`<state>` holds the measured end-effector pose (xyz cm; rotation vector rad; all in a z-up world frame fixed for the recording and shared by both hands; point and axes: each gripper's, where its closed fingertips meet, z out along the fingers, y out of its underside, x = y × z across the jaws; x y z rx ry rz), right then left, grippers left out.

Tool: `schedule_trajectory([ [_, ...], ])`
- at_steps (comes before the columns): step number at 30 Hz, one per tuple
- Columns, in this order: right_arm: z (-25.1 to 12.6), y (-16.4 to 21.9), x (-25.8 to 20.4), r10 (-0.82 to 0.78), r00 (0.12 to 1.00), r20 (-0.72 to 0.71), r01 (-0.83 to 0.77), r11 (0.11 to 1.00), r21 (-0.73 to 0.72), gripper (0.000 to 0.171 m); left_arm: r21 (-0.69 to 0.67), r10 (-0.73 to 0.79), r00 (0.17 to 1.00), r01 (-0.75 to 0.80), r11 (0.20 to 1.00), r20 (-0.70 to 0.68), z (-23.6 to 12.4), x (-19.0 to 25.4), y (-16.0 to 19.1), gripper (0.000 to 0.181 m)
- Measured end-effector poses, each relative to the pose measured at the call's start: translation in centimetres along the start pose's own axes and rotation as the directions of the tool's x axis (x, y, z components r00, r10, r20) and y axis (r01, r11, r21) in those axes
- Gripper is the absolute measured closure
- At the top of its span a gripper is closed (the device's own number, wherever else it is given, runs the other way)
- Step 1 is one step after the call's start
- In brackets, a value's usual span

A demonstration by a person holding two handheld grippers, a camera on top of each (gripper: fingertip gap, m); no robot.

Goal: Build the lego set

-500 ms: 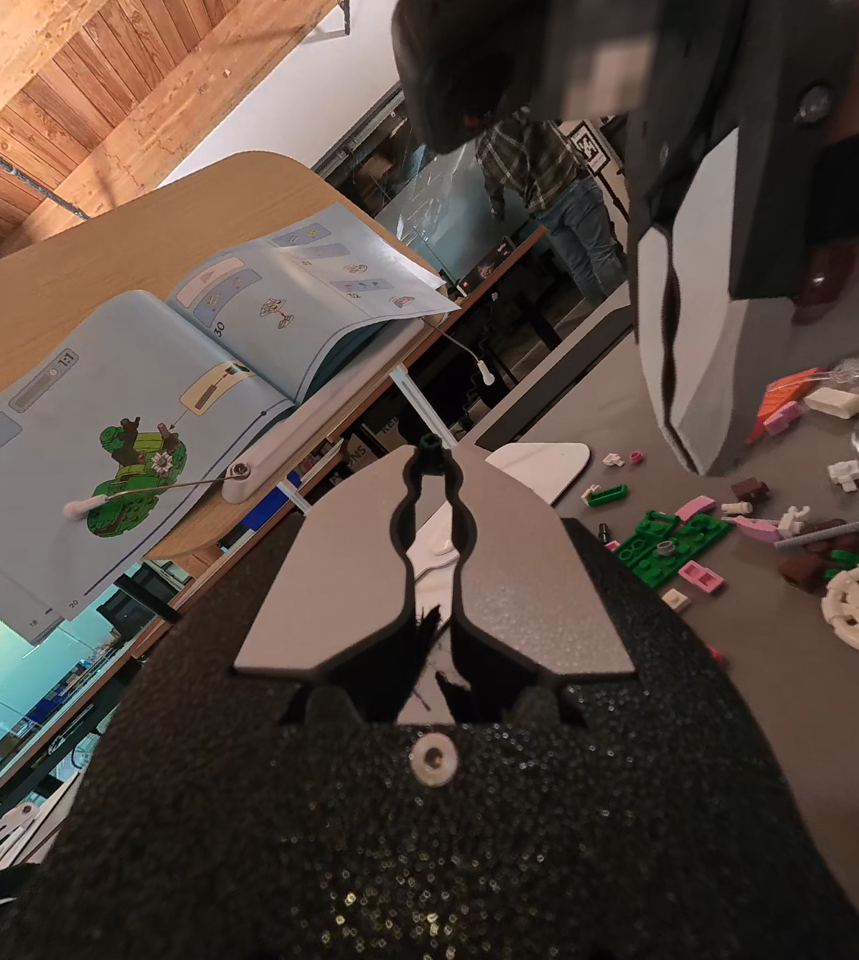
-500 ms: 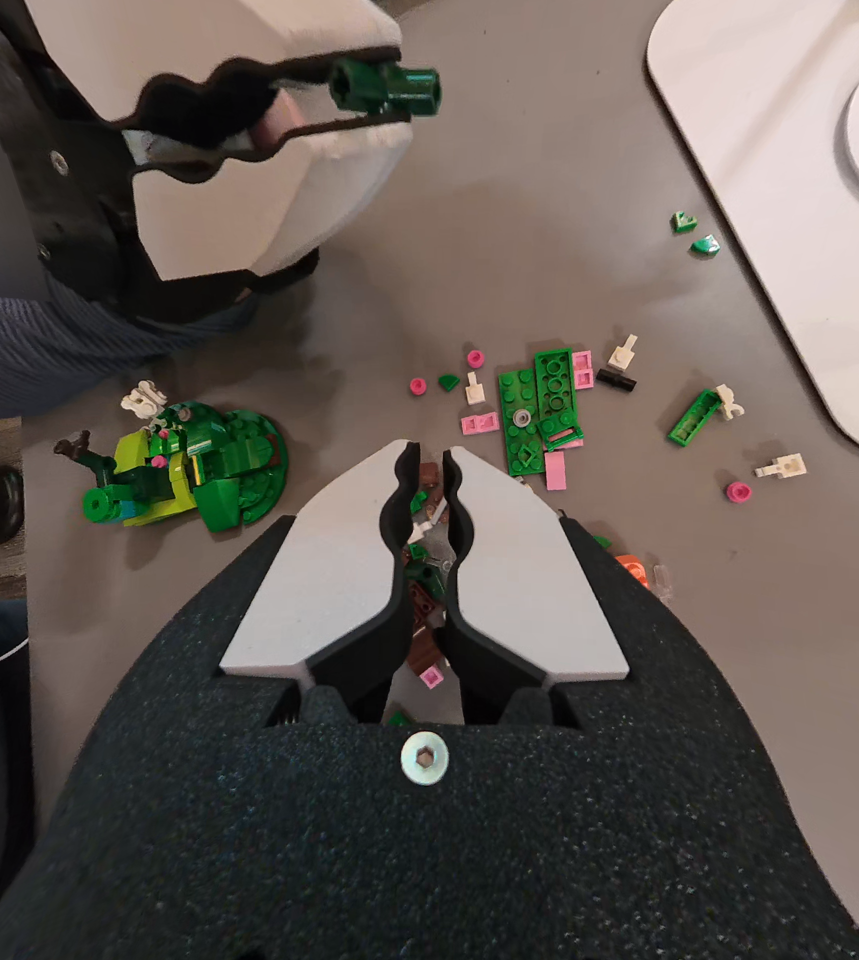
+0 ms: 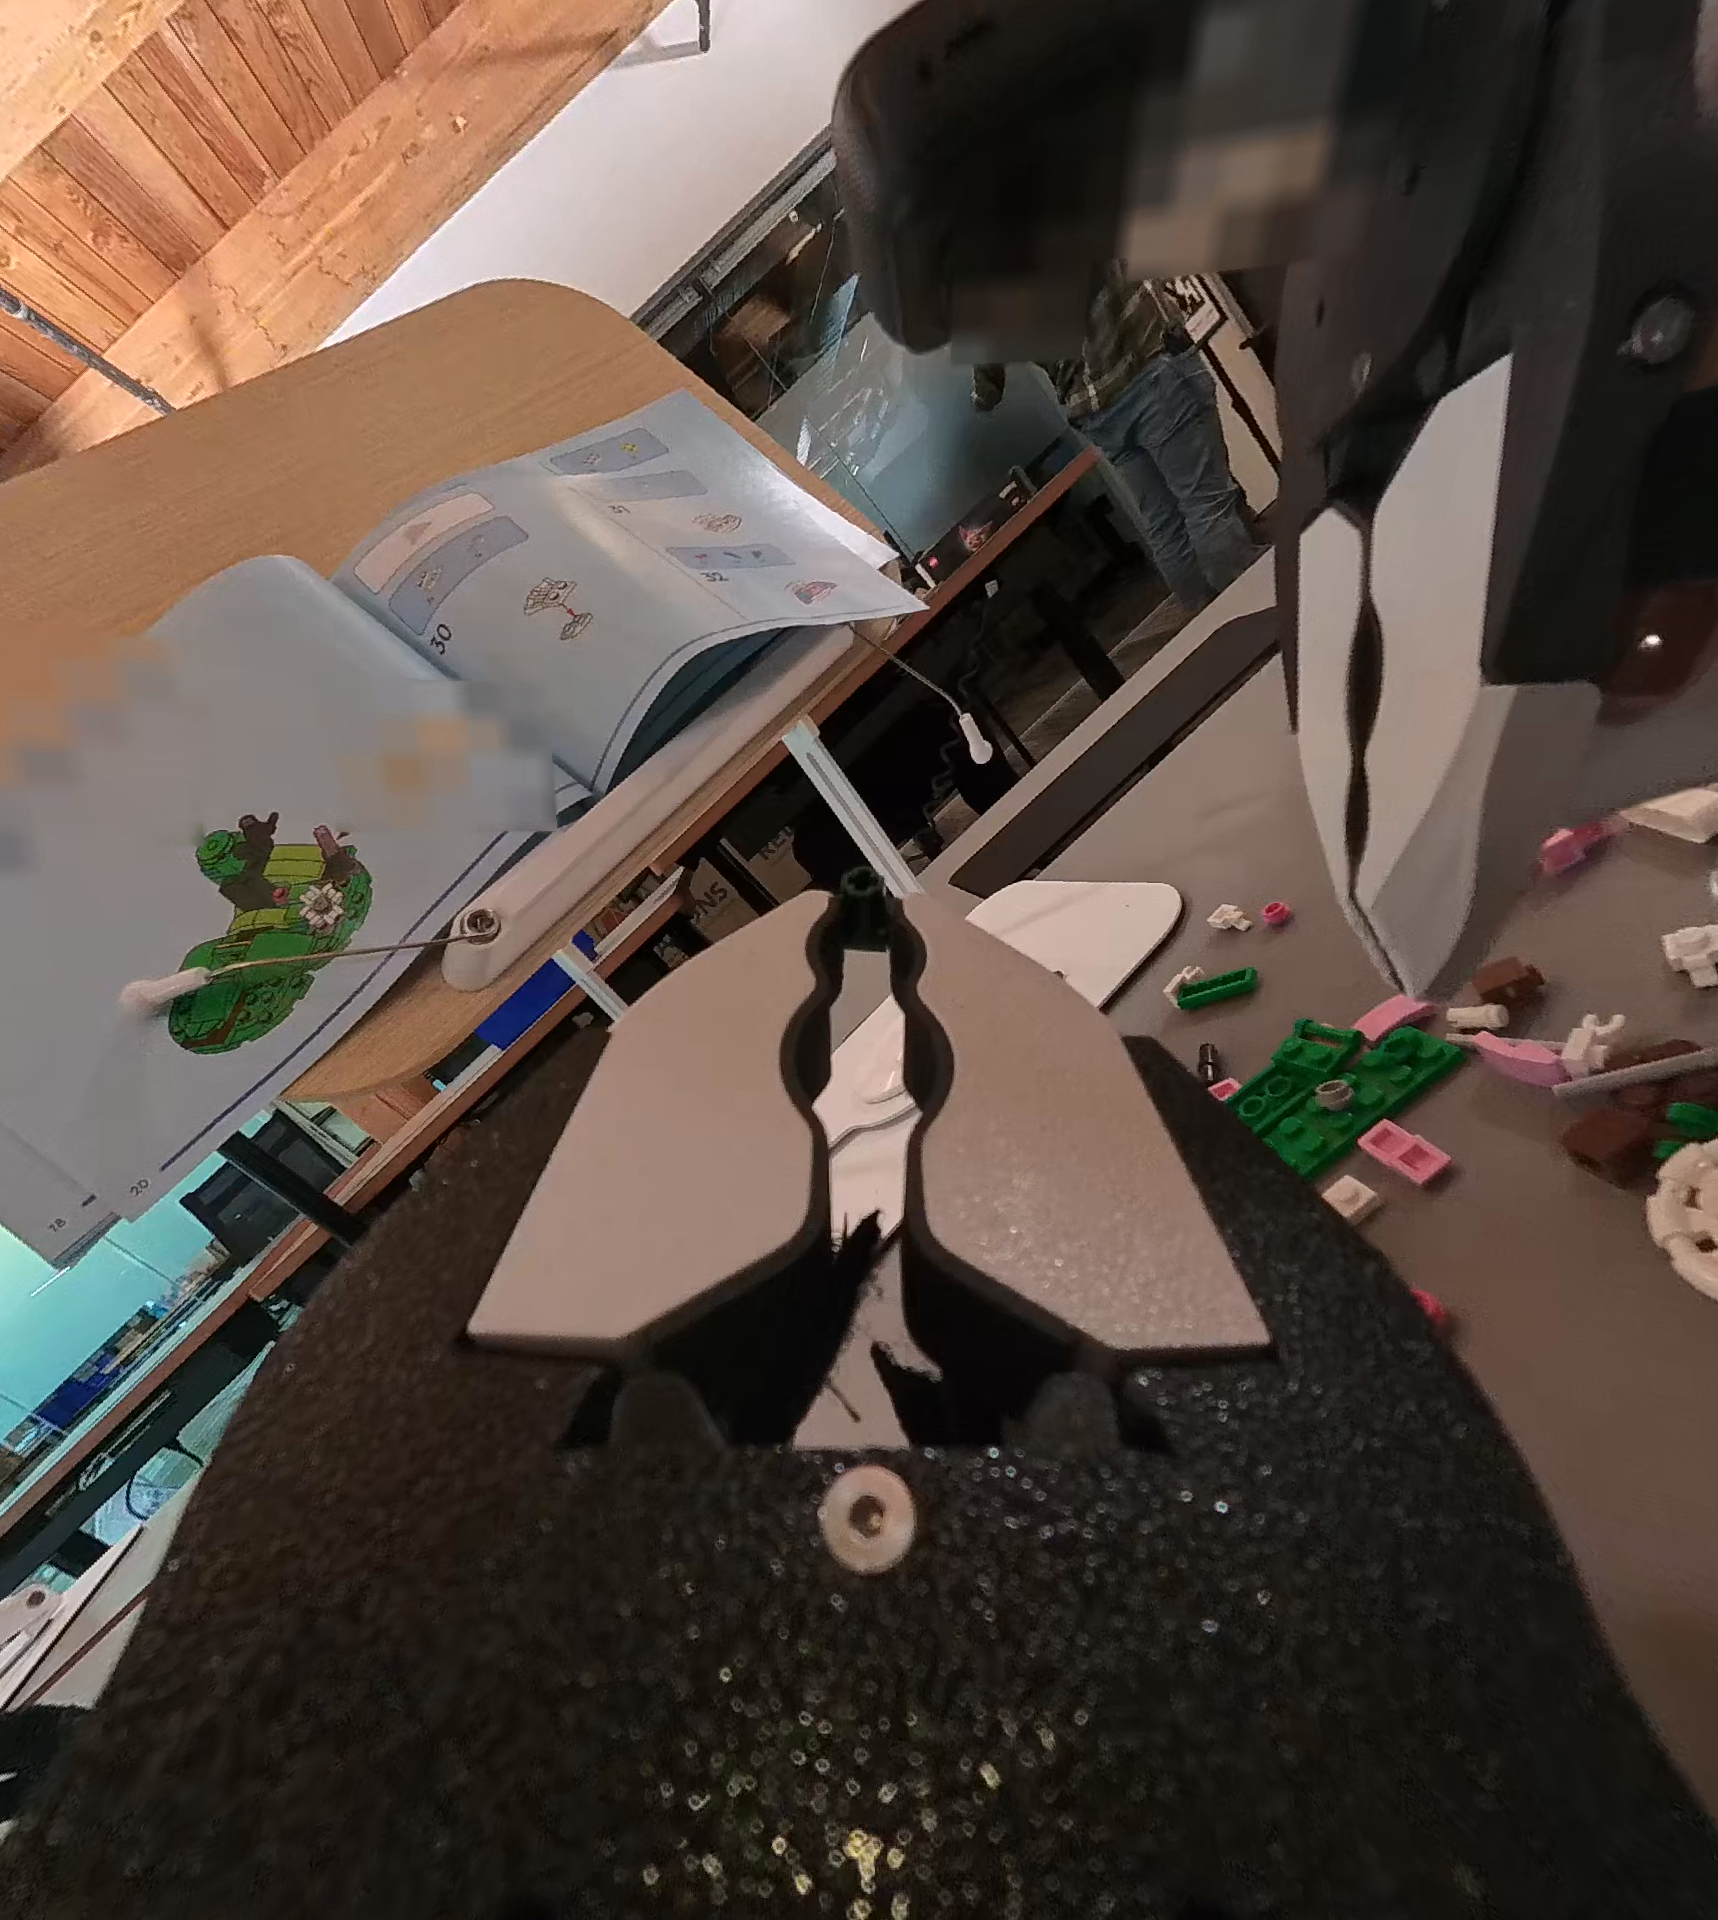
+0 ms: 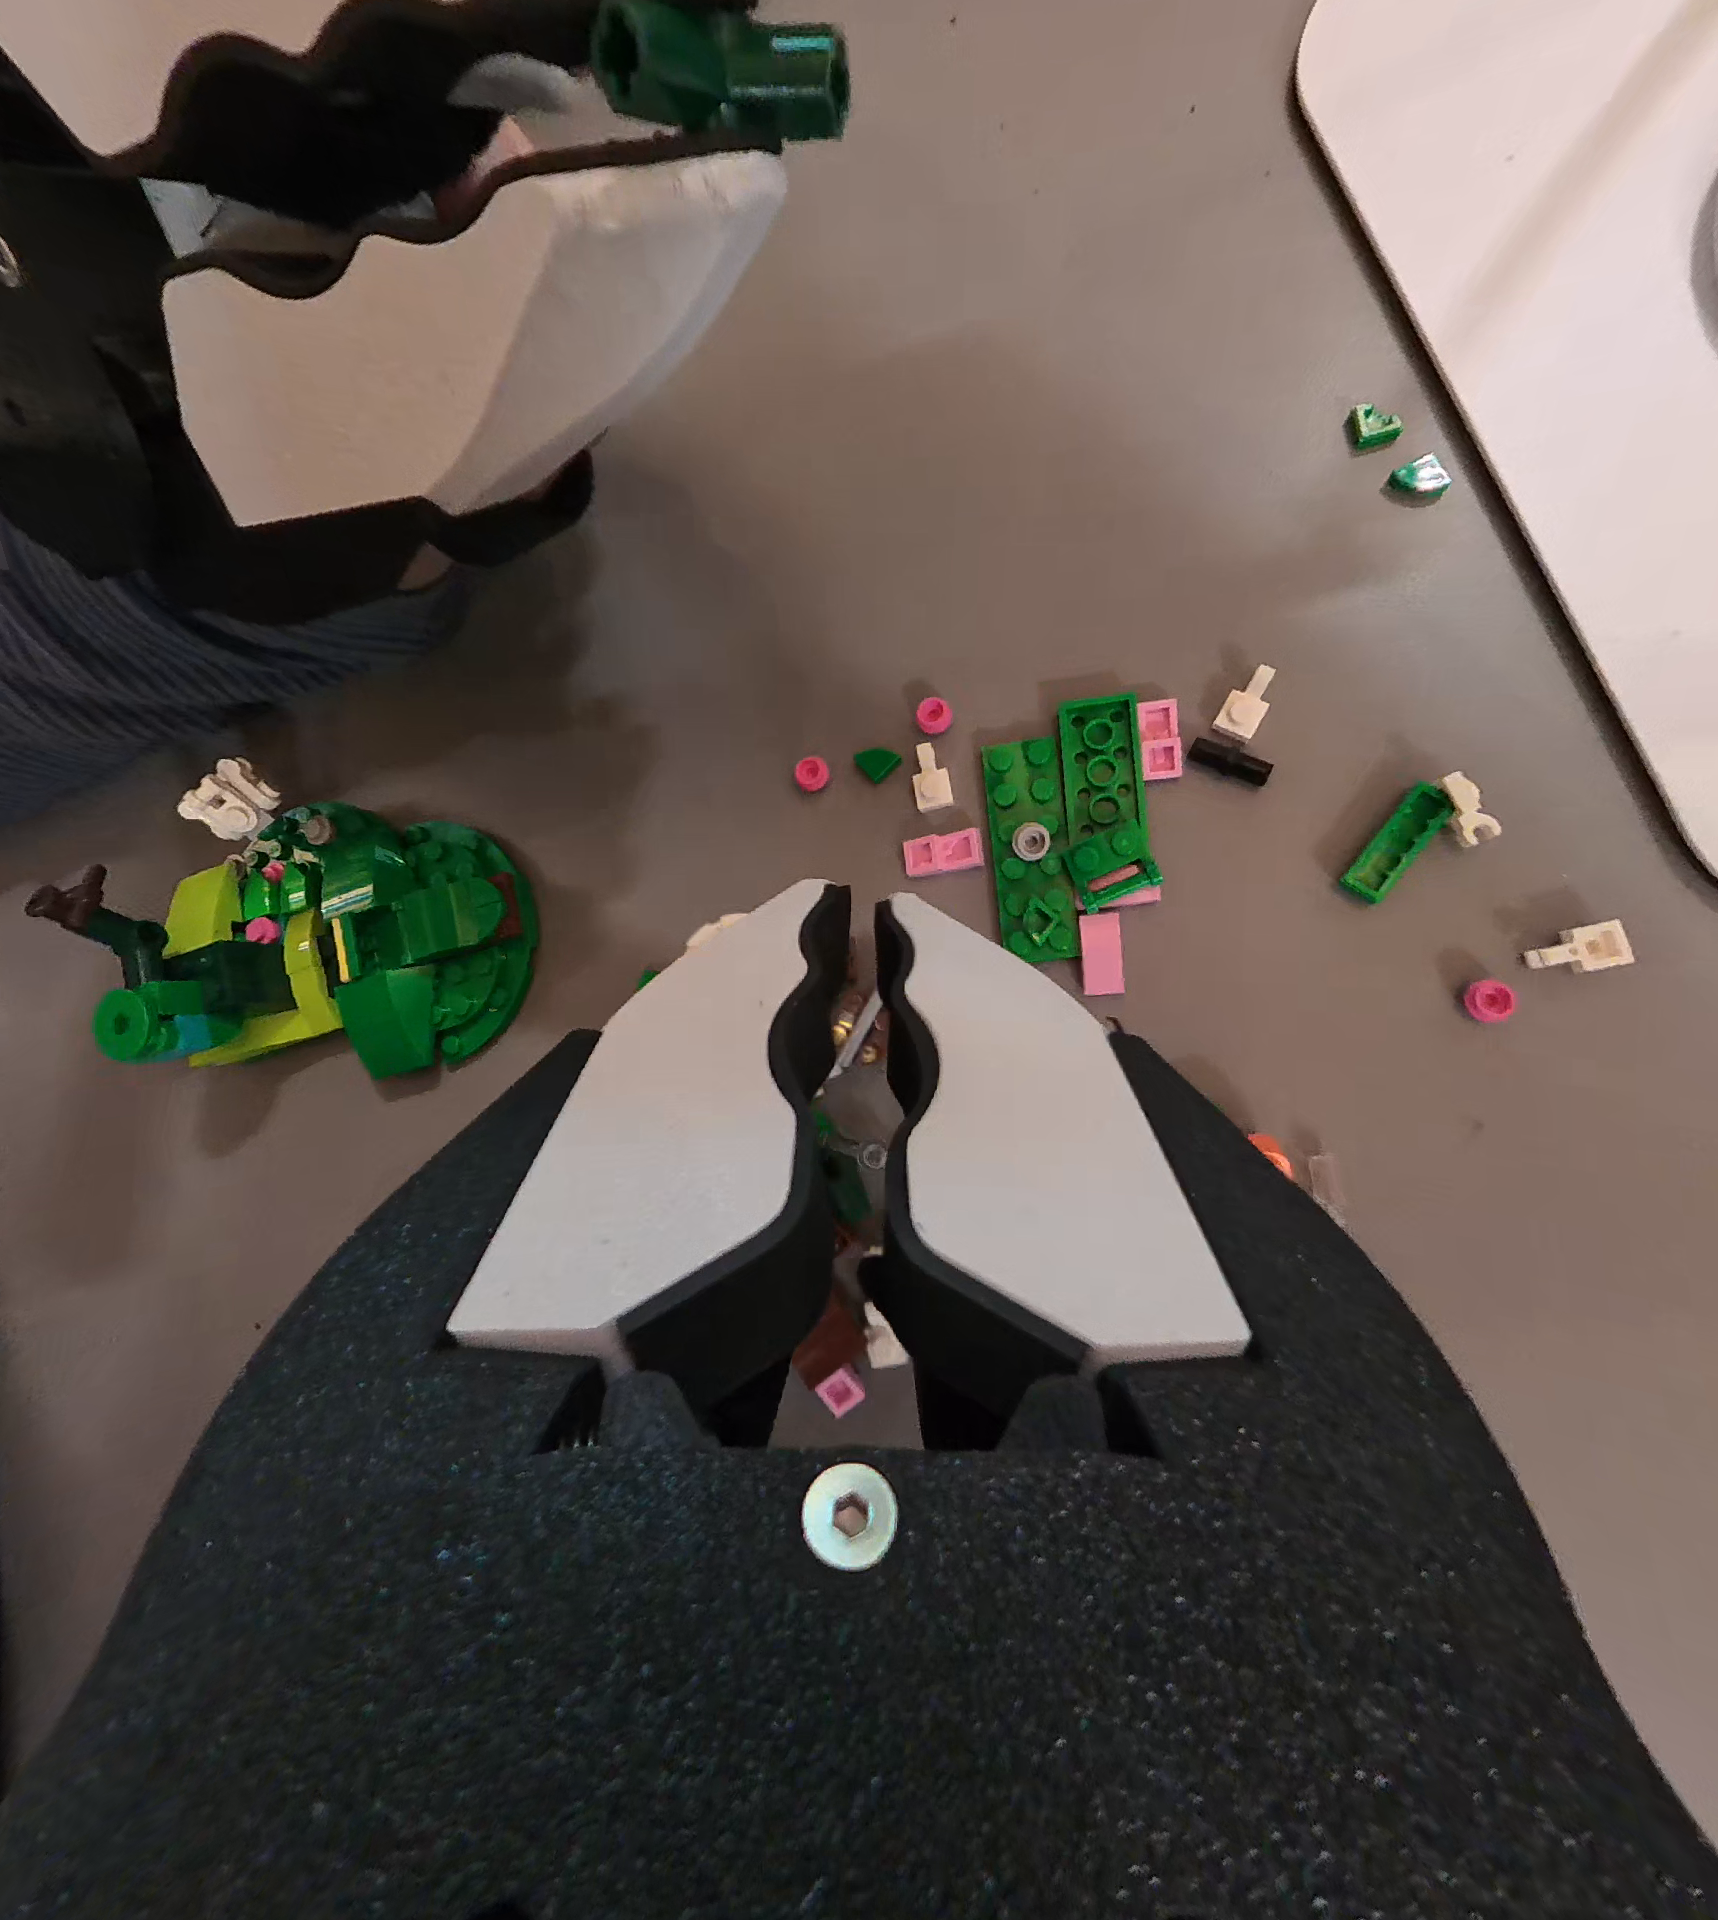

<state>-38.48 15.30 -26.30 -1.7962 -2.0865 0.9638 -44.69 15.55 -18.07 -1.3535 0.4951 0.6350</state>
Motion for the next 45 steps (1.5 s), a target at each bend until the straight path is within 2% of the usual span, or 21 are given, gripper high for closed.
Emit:
schedule_trajectory([
  [7, 1.5, 0.3, -0.3, 0.045, 0.999, 0.016, -0.045, 0.999, -0.022, 0.162, -0.004, -0.004, 1.000, 0.004, 1.000, -0.005, 0.0, 0.1, 0.1, 0.173],
  [13, 2.0, 0.5, -0.2, 0.051, 0.999, 0.001, -0.051, 0.998, -0.037, 0.164, -0.007, -0.005, 1.000, 0.005, 1.000, -0.011, 0.1, 0.2, 0.2, 0.173],
  [17, 2.0, 0.8, 0.3, 0.058, 0.998, -0.022, -0.059, 0.997, -0.048, 0.171, -0.008, -0.008, 1.000, 0.007, 1.000, -0.013, 0.1, 0.2, 0.2, 0.173],
  [25, 1.9, 1.5, 1.1, 0.096, 0.995, -0.033, -0.098, 0.993, -0.066, 0.171, -0.010, -0.007, 1.000, 0.007, 1.000, -0.015, 0.1, 0.2, 0.2, 0.173],
  [35, 0.8, 2.7, 3.6, 0.132, 0.982, -0.132, -0.144, 0.986, -0.089, 0.171, -0.011, -0.005, 1.000, 0.005, 1.000, -0.021, 0.2, 0.3, 0.2, 0.173],
  [39, 0.4, 2.3, 3.3, 0.132, 0.986, -0.099, -0.138, 0.988, -0.065, 0.170, -0.012, -0.007, 1.000, 0.007, 1.000, -0.021, 0.2, 0.3, 0.3, 0.173],
  [45, -2.5, 1.3, 4.0, 0.121, 0.980, -0.155, -0.122, 0.993, 0.002, 0.166, -0.011, -0.004, 1.000, 0.004, 1.000, -0.021, 0.2, 0.3, 0.2, 0.173],
])
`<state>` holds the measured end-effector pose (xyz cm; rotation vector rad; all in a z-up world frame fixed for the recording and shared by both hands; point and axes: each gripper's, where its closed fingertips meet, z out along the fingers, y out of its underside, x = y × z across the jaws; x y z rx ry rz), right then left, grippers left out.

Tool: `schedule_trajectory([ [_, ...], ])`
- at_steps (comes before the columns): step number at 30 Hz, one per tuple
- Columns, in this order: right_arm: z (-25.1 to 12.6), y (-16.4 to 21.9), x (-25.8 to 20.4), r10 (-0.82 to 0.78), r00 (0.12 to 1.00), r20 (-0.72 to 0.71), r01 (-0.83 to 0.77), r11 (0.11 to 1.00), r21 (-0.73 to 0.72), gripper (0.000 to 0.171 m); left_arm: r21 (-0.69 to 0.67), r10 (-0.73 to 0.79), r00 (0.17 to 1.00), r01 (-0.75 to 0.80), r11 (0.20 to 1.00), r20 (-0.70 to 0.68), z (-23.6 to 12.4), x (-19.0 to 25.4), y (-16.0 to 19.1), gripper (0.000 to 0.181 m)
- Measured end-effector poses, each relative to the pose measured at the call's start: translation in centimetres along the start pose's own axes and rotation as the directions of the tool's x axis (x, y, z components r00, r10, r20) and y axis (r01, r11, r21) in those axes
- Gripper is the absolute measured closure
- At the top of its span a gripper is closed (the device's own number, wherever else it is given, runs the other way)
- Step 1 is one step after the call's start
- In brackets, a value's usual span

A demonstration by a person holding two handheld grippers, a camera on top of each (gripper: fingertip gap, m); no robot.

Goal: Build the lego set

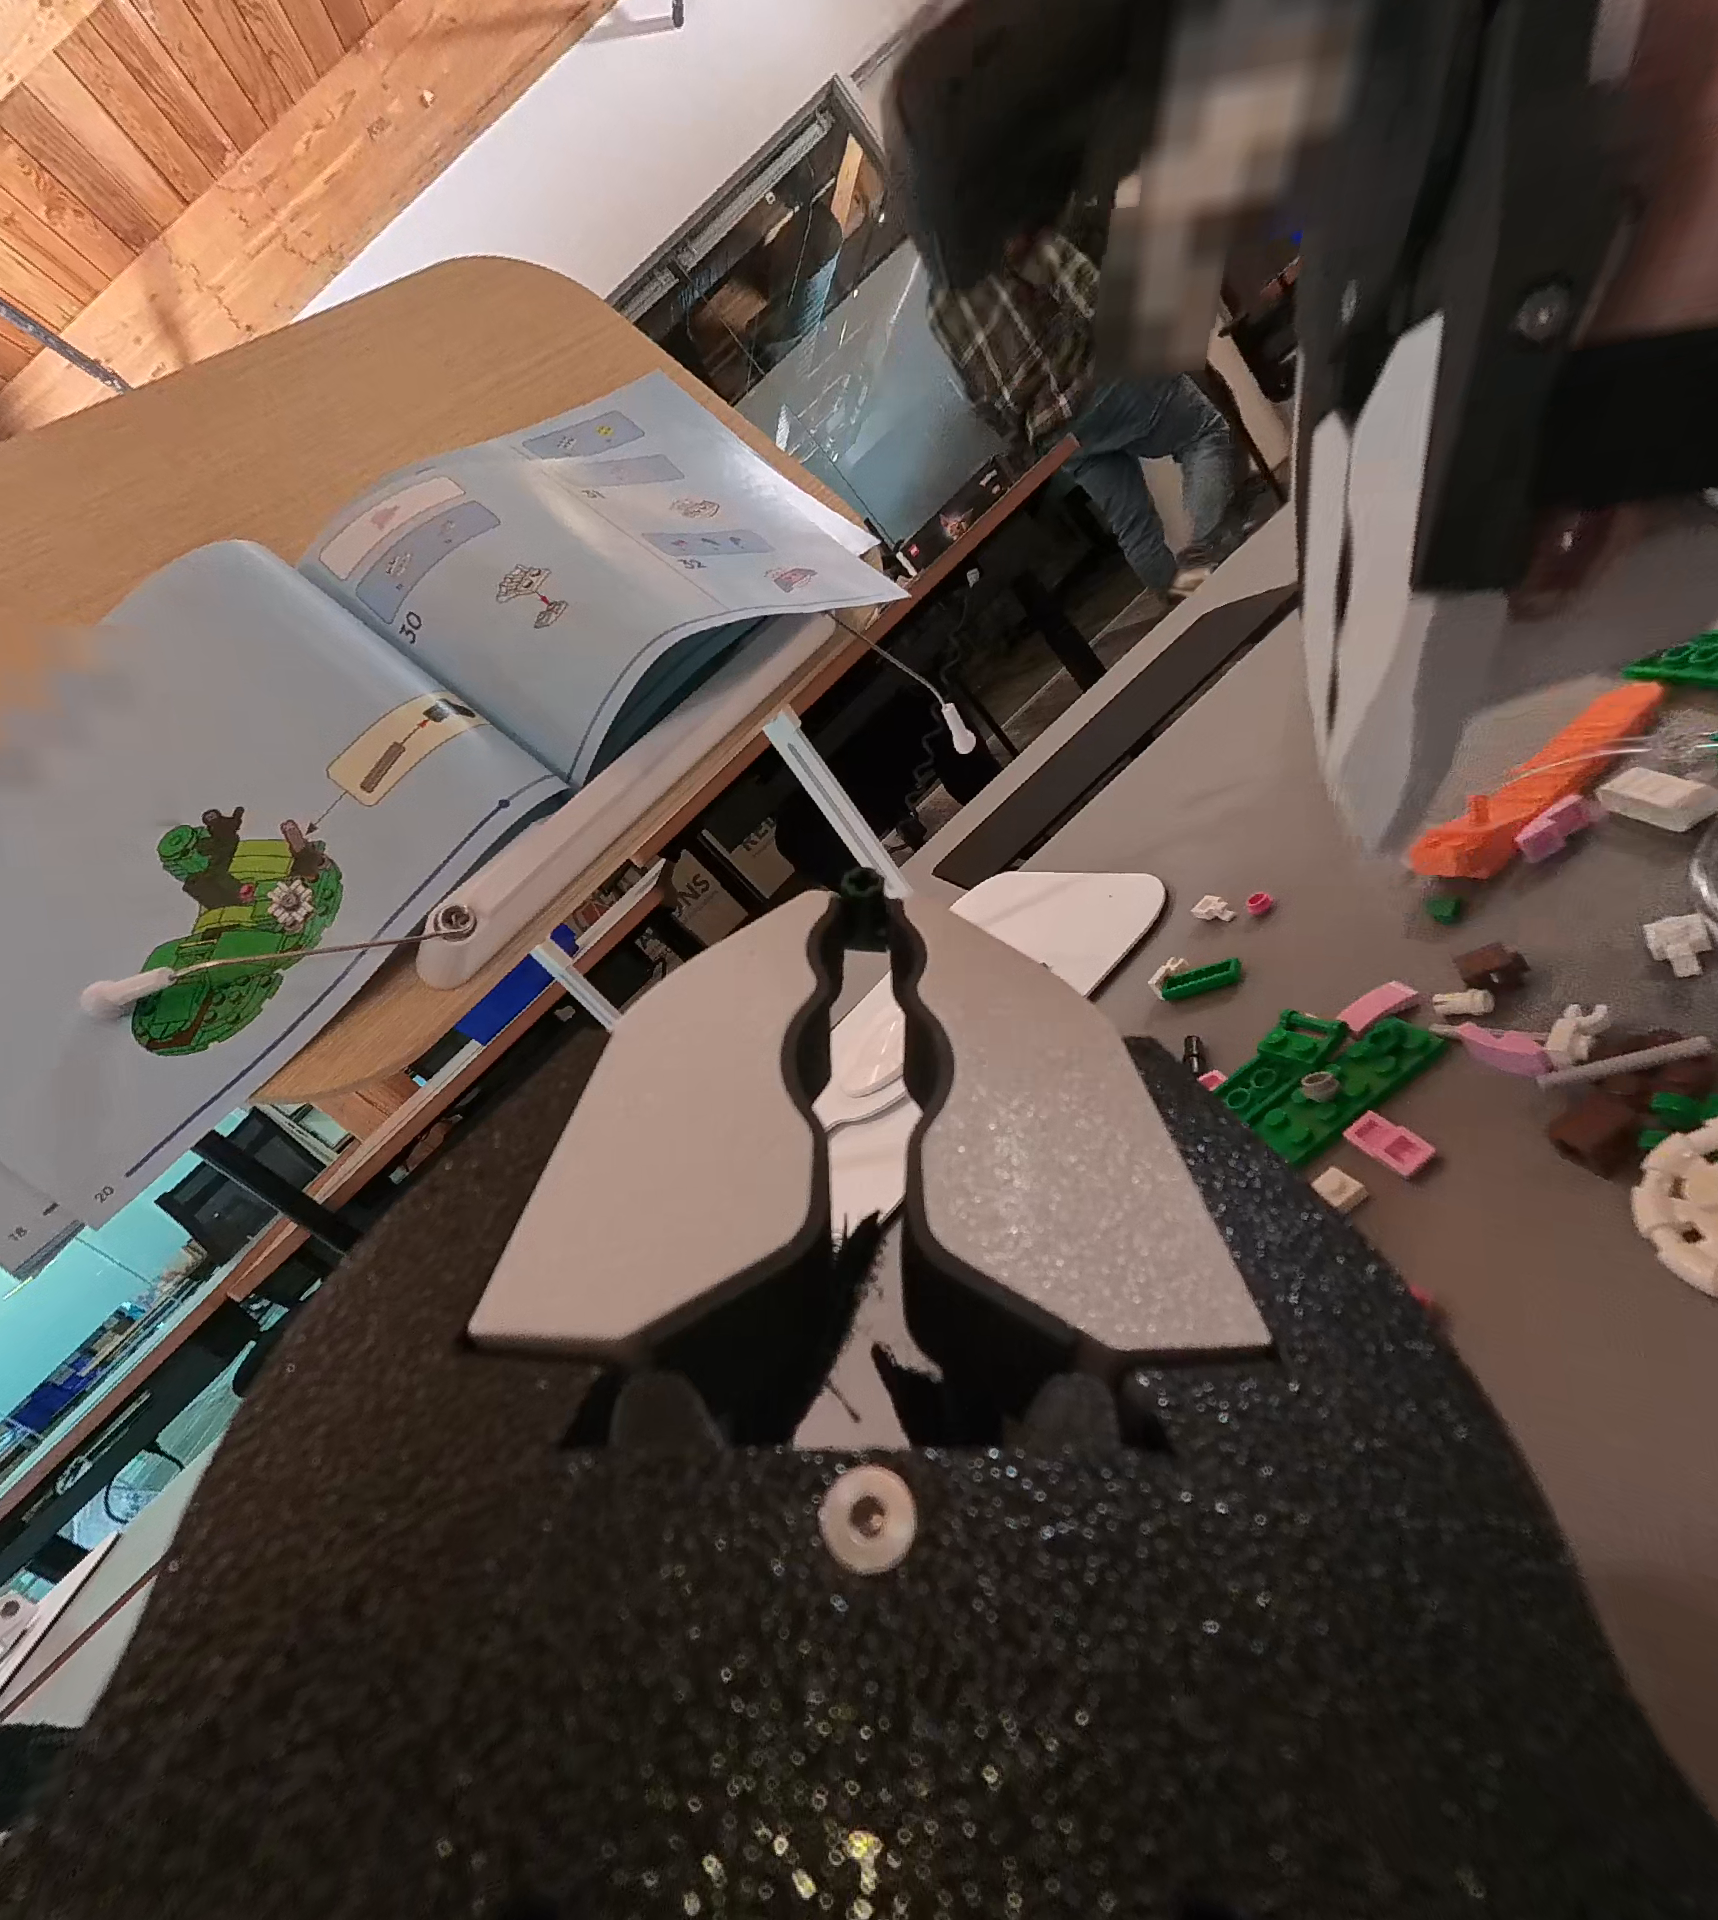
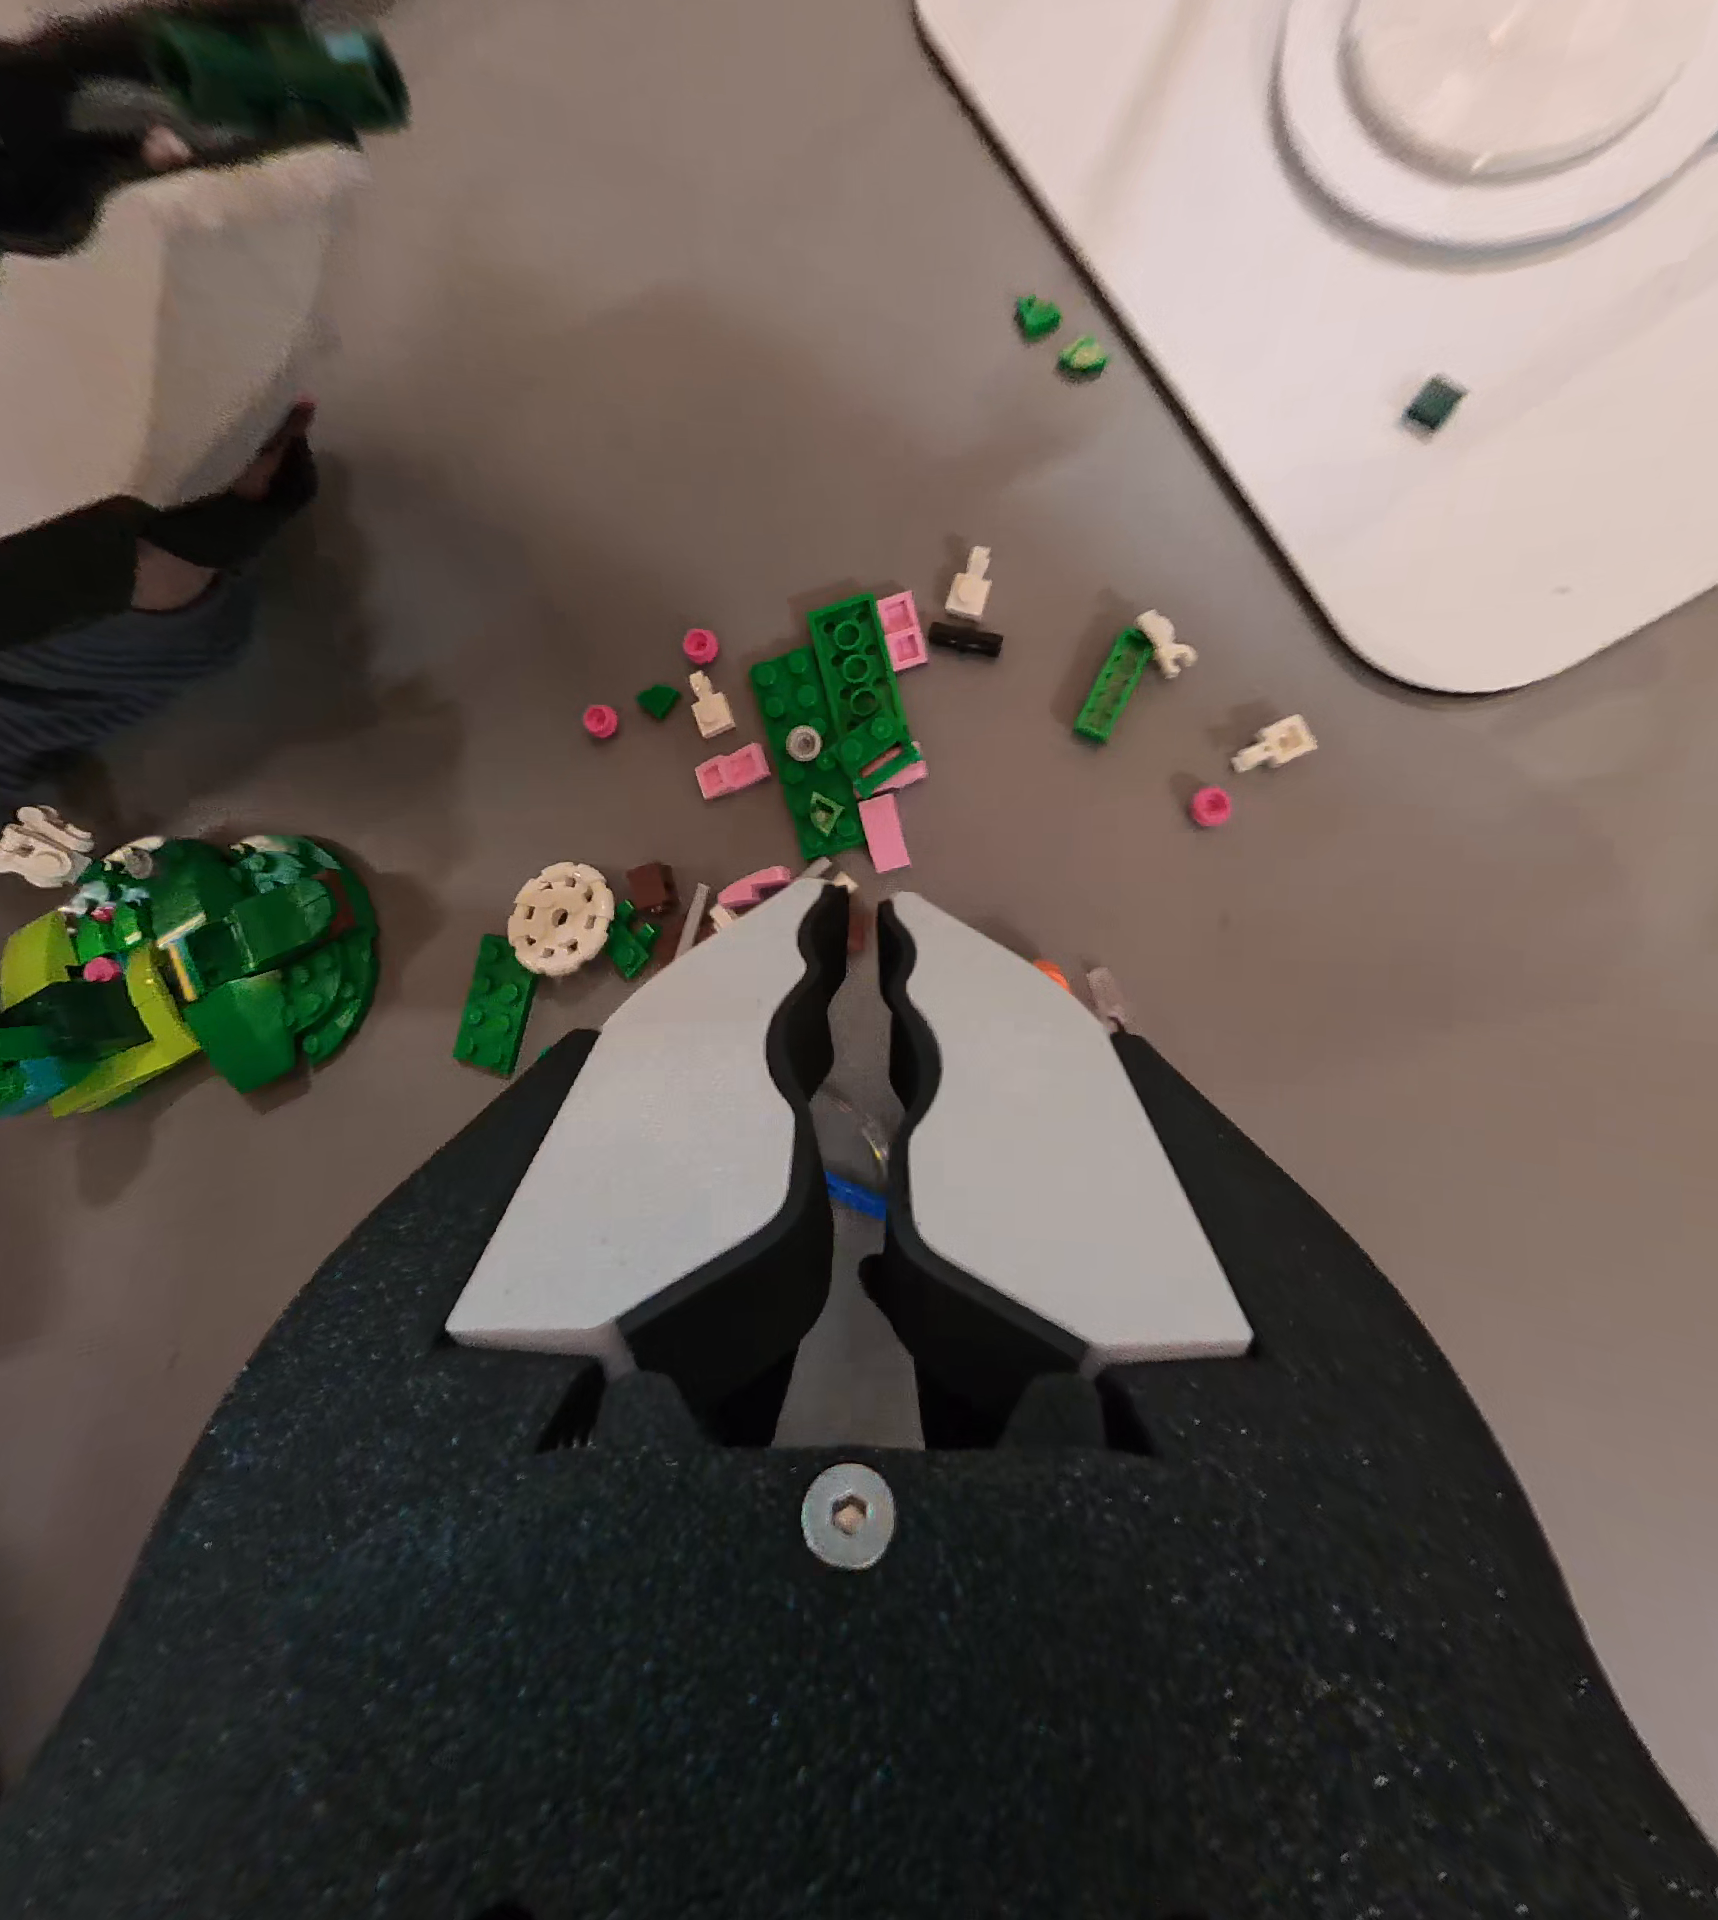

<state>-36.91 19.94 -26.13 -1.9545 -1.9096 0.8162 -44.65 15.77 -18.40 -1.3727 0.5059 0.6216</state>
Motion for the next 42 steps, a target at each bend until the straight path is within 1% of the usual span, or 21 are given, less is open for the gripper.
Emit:
schedule_trajectory([
  [6, -7.1, -2.5, 0.6, 0.012, 0.997, -0.073, 0.004, 0.977, 0.215, 0.165, 0.001, 0.004, 1.000, -0.004, 1.000, -0.007, 0.1, 0.2, -0.1, 0.174],
  [9, -11.2, -2.8, 0.6, 0.005, 0.989, -0.149, 0.039, 0.956, 0.291, 0.165, -0.001, 0.009, 1.000, -0.009, 1.000, -0.007, 0.0, 0.2, 0.0, 0.173],
  [11, -14.6, -2.9, 0.2, -0.001, 0.976, -0.218, 0.086, 0.922, 0.379, 0.166, -0.002, 0.004, 1.000, -0.004, 1.000, -0.005, 0.0, 0.1, 0.0, 0.173],
  [13, -17.2, -1.9, 0.3, -0.001, 0.955, -0.297, 0.138, 0.887, 0.441, 0.167, 0.000, 0.003, 1.000, -0.003, 1.000, -0.005, 0.0, 0.1, 0.0, 0.174],
  [14, -18.1, -0.6, 0.8, 0.009, 0.937, -0.348, 0.154, 0.885, 0.439, 0.167, -0.002, 0.007, 1.000, -0.007, 1.000, -0.007, 0.0, 0.2, 0.0, 0.173],
  [16, -19.8, 3.4, 2.6, 0.041, 0.886, -0.462, 0.164, 0.904, 0.395, 0.165, -0.003, 0.010, 1.000, -0.010, 1.000, -0.009, 0.0, 0.3, 0.0, 0.173],
  [18, -22.2, 8.8, 4.9, 0.112, 0.808, -0.578, 0.128, 0.924, 0.359, 0.163, -0.008, 0.008, 1.000, -0.008, 1.000, -0.007, 0.0, 0.2, 0.2, 0.173],
  [20, -25.1, 15.0, 6.7, 0.215, 0.728, -0.651, 0.047, 0.932, 0.360, 0.161, -0.012, 0.000, 1.000, 0.000, 1.000, 0.000, -0.1, 0.0, 0.3, 0.173],
  [23, -29.3, 24.2, 7.4, 0.366, 0.636, -0.679, -0.085, 0.909, 0.409, 0.157, -0.019, -0.025, 1.000, 0.026, 0.999, 0.010, -0.2, -0.3, 0.6, 0.173],
  [26, -32.8, 32.0, 6.7, 0.449, 0.550, -0.704, -0.168, 0.885, 0.433, 0.149, -0.027, -0.048, 0.999, 0.049, 0.998, 0.017, -0.2, -0.5, 0.9, 0.173],
  [27, -33.8, 34.1, 6.3, 0.457, 0.531, -0.713, -0.175, 0.883, 0.435, 0.145, -0.032, -0.053, 0.998, 0.054, 0.998, 0.019, -0.2, -0.6, 1.0, 0.173],
  [30, -35.9, 39.0, 5.1, 0.470, 0.491, -0.733, -0.190, 0.879, 0.437, 0.143, -0.044, -0.068, 0.997, 0.069, 0.997, 0.028, -0.3, -0.8, 1.3, 0.173],
  [32, -36.4, 41.6, 4.4, 0.476, 0.494, -0.727, -0.220, 0.878, 0.425, 0.143, -0.050, -0.078, 0.996, 0.080, 0.996, 0.044, -0.4, -1.1, 1.5, 0.173],
  [33, -36.2, 42.5, 3.9, 0.470, 0.527, -0.708, -0.230, 0.881, 0.414, 0.143, -0.050, -0.083, 0.995, 0.085, 0.995, 0.049, -0.5, -1.2, 1.5, 0.173],
  [35, -34.5, 43.2, 2.1, 0.424, 0.672, -0.607, -0.232, 0.899, 0.371, 0.146, -0.054, -0.089, 0.995, 0.092, 0.994, 0.052, -0.6, -1.3, 1.6, 0.173],
  [36, -33.8, 43.9, 1.6, 0.419, 0.711, -0.565, -0.256, 0.902, 0.347, 0.147, -0.054, -0.091, 0.994, 0.094, 0.994, 0.052, -0.6, -1.3, 1.6, 0.173],
  [37, -33.1, 44.8, 1.3, 0.414, 0.730, -0.543, -0.283, 0.907, 0.312, 0.148, -0.053, -0.091, 0.995, 0.094, 0.994, 0.049, -0.5, -1.3, 1.7, 0.173],
  [38, -32.6, 45.8, 1.4, 0.405, 0.732, -0.549, -0.298, 0.914, 0.276, 0.150, -0.054, -0.089, 0.995, 0.091, 0.994, 0.046, -0.5, -1.2, 1.7, 0.173],
  [40, -32.0, 47.5, 1.9, 0.390, 0.719, -0.575, -0.319, 0.920, 0.226, 0.143, -0.056, -0.084, 0.996, 0.086, 0.995, 0.039, -0.5, -1.1, 1.7, 0.173],
  [42, -31.4, 48.1, 2.4, 0.409, 0.721, -0.558, -0.329, 0.912, 0.244, 0.144, -0.054, -0.081, 0.996, 0.083, 0.995, 0.034, -0.5, -1.0, 1.6, 0.174],
])
